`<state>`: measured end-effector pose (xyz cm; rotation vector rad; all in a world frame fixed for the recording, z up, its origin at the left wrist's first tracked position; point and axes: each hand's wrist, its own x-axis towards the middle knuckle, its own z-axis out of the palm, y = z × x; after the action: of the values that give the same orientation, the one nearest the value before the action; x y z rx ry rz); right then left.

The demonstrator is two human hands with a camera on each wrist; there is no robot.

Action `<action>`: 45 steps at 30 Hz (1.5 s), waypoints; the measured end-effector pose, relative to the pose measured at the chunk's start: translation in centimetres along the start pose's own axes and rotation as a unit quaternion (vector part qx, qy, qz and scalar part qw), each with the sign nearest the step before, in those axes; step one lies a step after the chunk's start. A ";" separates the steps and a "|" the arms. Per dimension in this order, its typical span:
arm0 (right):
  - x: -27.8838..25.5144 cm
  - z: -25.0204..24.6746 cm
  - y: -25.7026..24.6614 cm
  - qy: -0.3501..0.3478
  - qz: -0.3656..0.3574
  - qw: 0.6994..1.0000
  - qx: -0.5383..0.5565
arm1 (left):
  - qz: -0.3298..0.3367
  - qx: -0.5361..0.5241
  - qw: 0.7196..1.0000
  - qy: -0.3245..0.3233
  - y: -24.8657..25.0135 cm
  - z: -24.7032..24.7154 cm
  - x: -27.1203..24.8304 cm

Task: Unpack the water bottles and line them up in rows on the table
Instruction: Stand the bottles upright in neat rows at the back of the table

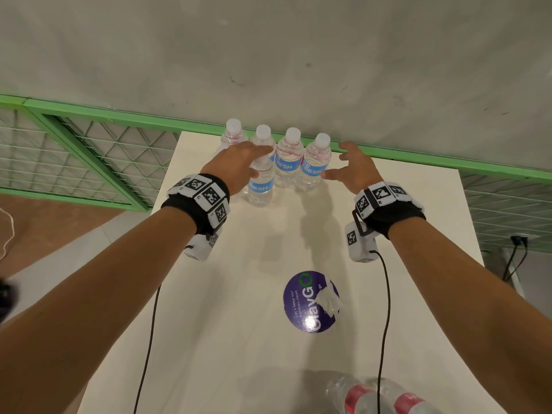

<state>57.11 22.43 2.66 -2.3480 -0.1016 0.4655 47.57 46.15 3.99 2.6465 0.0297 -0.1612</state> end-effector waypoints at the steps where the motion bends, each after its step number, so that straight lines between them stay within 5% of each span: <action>1: -0.2 -0.2 0.2 -0.001 0.003 1.000 0.000 | 0.000 0.005 1.000 -0.002 0.1 -0.1 0.0; 15: -1.7 -1.4 1.6 0.001 0.038 0.999 0.015 | 0.000 0.034 0.999 -0.016 0.3 -0.3 1.1; 23: -2.0 1.3 1.3 -0.099 0.043 0.993 -0.056 | -0.009 0.042 0.999 -0.020 0.0 -0.5 1.4; 30: -2.1 2.2 1.2 -0.113 0.029 0.991 -0.062 | -0.006 0.043 0.999 -0.020 -0.4 -1.0 1.4; 40: -3.4 0.8 1.8 -0.126 0.055 0.990 -0.035 | -0.002 0.026 1.000 0.006 0.3 -1.2 0.3; 45: -9.4 -1.6 -0.1 -0.193 0.016 0.978 -0.074 | 0.072 0.045 0.993 0.083 2.3 -1.2 -3.2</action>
<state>48.97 19.55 6.64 -2.3765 -0.2892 0.9548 44.60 44.70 6.55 2.7320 -0.1154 0.1076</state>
